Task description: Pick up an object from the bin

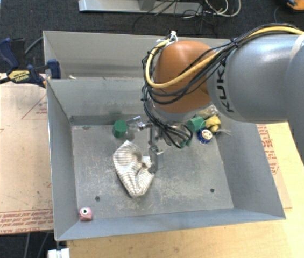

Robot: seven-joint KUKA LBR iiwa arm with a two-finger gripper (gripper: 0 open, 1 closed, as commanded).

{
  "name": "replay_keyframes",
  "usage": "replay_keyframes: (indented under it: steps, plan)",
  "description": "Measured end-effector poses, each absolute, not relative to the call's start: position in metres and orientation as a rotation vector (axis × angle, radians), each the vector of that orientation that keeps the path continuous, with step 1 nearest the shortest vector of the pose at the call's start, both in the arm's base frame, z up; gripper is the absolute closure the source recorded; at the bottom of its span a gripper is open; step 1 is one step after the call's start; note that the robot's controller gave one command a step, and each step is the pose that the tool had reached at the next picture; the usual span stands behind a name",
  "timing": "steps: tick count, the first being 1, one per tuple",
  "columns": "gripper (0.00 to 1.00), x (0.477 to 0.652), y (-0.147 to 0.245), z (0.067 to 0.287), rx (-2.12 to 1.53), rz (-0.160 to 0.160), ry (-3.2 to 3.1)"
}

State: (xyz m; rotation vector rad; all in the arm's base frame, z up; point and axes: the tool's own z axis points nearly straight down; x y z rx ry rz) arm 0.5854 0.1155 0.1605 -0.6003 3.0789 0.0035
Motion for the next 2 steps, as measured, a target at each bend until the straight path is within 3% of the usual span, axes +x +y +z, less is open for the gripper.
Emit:
replay_keyframes:
  steps: [1,2]
  plan:
    - [0.0,0.591,0.1,0.159,-1.002,0.004,2.973]
    - [0.0,0.587,0.101,0.069,-1.277,0.005,2.862]
